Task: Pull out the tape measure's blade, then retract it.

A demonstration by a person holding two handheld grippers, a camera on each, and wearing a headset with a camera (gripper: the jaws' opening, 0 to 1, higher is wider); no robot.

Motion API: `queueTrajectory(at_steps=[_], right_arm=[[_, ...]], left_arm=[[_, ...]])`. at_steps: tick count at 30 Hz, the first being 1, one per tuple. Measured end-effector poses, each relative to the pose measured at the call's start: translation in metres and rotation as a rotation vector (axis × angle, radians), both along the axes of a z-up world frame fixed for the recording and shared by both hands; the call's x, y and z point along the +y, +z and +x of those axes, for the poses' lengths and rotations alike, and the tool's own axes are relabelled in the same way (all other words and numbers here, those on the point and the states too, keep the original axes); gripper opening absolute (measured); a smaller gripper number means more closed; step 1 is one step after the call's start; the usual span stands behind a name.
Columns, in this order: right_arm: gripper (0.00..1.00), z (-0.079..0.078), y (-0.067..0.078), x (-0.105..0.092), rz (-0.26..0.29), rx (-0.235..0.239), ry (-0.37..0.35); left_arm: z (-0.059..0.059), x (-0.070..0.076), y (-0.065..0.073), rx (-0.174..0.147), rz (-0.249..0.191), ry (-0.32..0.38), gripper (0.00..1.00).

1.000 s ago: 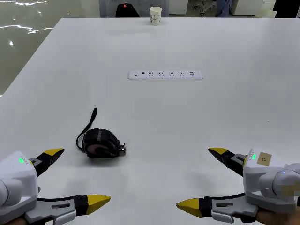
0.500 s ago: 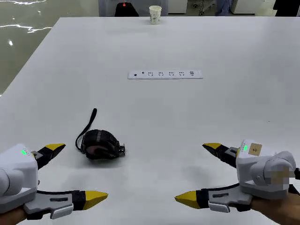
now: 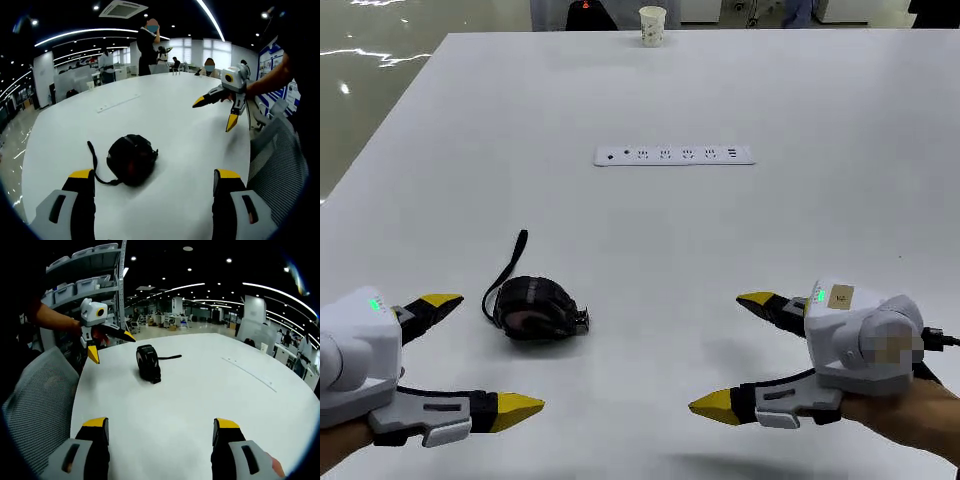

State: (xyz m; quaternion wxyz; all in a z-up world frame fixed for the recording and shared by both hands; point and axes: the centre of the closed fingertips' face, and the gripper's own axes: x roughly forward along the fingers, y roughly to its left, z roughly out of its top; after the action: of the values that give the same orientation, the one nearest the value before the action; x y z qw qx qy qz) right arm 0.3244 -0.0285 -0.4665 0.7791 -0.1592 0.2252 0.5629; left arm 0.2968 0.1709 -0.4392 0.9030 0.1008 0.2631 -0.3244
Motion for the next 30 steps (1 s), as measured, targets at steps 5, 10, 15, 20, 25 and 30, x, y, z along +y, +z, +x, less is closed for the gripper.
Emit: queueTrajectory(at_steps=[5, 10, 15, 20, 25, 30], right_arm=[[0.82, 0.005, -0.003, 0.003, -0.017, -0.006, 0.025], [0.77, 0.01, -0.006, 0.008, -0.039, -0.007, 0.056], [0.72, 0.016, -0.008, 0.014, -0.051, -0.001, 0.081], [0.69, 0.022, -0.01, 0.021, -0.07, -0.013, 0.108], [0.65, 0.028, -0.012, 0.028, -0.099, -0.037, 0.146], [0.63, 0.032, -0.015, 0.037, -0.107, -0.032, 0.17]], left_arm=[[0.005, 0.001, 0.001, 0.002, 0.011, -0.018, 0.92], [0.01, 0.002, 0.0, 0.016, 0.028, -0.045, 0.87], [0.016, 0.005, 0.0, 0.022, 0.048, -0.073, 0.82], [0.02, 0.007, -0.001, 0.034, 0.077, -0.109, 0.76], [0.025, 0.008, -0.002, 0.038, 0.1, -0.137, 0.72], [0.03, 0.009, -0.005, 0.048, 0.119, -0.162, 0.68]])
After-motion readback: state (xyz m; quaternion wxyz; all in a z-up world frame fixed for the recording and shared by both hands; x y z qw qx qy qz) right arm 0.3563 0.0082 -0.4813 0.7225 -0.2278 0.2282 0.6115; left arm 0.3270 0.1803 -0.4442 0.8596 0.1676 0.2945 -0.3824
